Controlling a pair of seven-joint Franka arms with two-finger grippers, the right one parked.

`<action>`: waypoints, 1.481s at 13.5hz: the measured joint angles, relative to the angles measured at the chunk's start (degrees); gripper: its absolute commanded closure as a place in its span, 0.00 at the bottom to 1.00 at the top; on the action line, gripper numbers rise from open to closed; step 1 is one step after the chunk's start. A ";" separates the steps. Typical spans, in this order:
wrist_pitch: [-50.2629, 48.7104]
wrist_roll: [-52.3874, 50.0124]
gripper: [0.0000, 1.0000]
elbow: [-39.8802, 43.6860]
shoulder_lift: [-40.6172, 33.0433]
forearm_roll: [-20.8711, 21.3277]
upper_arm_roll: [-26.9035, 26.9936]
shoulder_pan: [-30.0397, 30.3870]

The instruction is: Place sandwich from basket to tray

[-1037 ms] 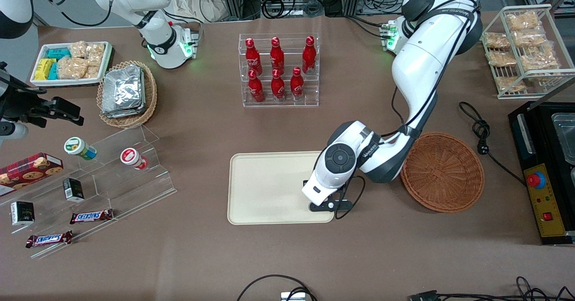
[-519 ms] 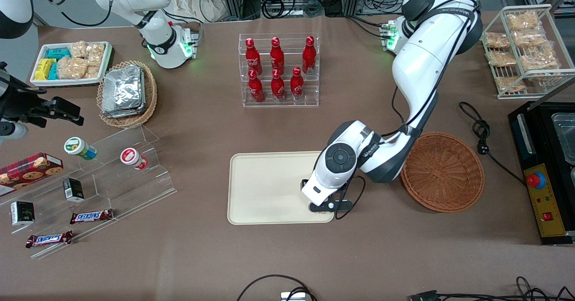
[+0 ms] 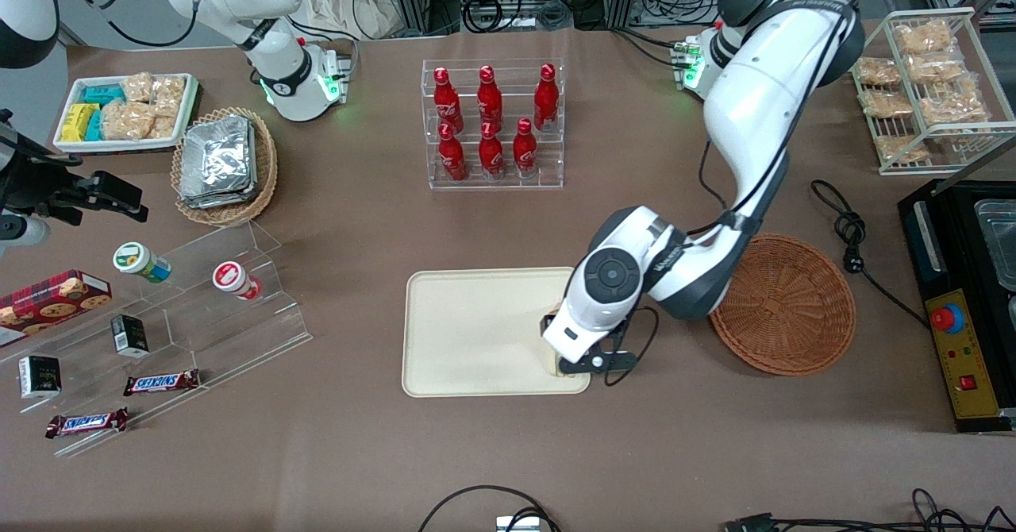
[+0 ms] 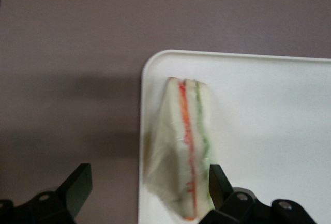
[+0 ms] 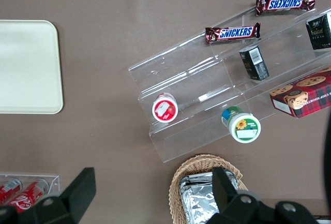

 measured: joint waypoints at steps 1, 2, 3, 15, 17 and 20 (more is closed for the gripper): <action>-0.08 0.01 0.00 -3.38 -3.23 -0.81 -0.45 2.30; 0.40 0.08 0.00 -7.67 -6.77 -1.51 -1.29 5.13; 1.74 0.11 0.00 -12.67 -10.32 -1.83 -2.65 8.30; -17.70 19.26 0.00 -21.84 -36.61 -14.21 -7.83 29.10; -20.17 20.31 0.00 -18.89 -36.54 -14.49 -7.40 30.40; -19.95 20.47 0.00 -16.67 -33.39 -14.60 -6.85 32.89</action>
